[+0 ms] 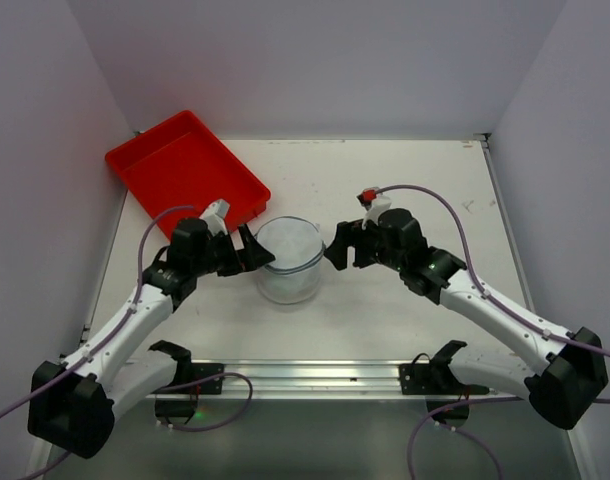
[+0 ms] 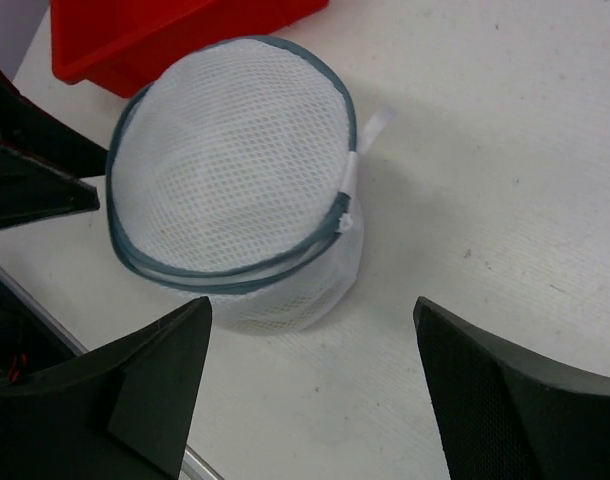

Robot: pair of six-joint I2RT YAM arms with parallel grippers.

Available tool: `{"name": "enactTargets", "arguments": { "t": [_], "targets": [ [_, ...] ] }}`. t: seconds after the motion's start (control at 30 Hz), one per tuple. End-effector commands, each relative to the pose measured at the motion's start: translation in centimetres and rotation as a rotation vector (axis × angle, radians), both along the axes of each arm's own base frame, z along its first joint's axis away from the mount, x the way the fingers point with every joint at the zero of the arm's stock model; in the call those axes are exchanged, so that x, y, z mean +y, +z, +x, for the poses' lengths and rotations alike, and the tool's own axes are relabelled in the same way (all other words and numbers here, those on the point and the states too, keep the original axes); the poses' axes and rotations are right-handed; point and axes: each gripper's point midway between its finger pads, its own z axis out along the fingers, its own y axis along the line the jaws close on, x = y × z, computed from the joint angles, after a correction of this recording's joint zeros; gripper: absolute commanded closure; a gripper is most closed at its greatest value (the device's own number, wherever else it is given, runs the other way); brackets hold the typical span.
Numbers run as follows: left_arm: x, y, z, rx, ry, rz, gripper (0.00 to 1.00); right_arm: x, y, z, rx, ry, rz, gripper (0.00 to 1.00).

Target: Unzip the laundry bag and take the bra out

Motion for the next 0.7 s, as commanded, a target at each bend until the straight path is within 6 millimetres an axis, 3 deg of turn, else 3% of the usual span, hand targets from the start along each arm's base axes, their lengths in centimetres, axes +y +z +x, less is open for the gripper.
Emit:
{"name": "enactTargets", "arguments": {
  "t": [0.0,0.13,0.2,0.37,0.4,0.43,0.5,0.53,0.6,0.67],
  "targets": [
    [2.9,2.2,1.7,-0.06,0.164,0.091,0.0,0.4,3.4,0.1,-0.1,0.003,-0.009,0.16],
    [4.7,3.2,2.3,-0.092,0.285,0.12,0.0,2.7,4.8,0.1,-0.16,0.074,-0.041,0.14],
    [5.3,3.2,2.6,-0.095,0.334,0.118,0.07,3.4,5.1,0.5,-0.165,0.079,-0.054,0.14],
    [4.4,2.1,3.0,-0.094,0.325,0.062,0.23,6.2,6.7,1.6,-0.241,0.108,-0.069,0.06],
    [4.0,2.1,3.1,-0.097,0.309,0.046,0.24,6.8,6.1,1.8,-0.23,0.118,-0.085,0.05],
    [3.6,1.7,3.0,-0.087,0.295,0.035,0.25,7.5,6.9,1.9,-0.252,0.129,-0.084,0.04],
    [3.1,1.4,3.3,-0.084,0.273,0.02,0.28,8.6,6.2,2.3,-0.255,0.145,-0.115,0.03],
    [3.0,1.1,3.3,-0.077,0.275,0.018,0.29,9.3,6.8,2.4,-0.277,0.149,-0.122,0.02],
    [2.9,0.4,3.4,-0.066,0.27,0.023,0.36,10.2,5.7,2.9,-0.267,0.153,-0.161,0.01],
    [2.7,-0.3,3.4,-0.056,0.259,0.025,0.45,11.2,5.8,3.2,-0.285,0.153,-0.183,0.01]
  ]
}}
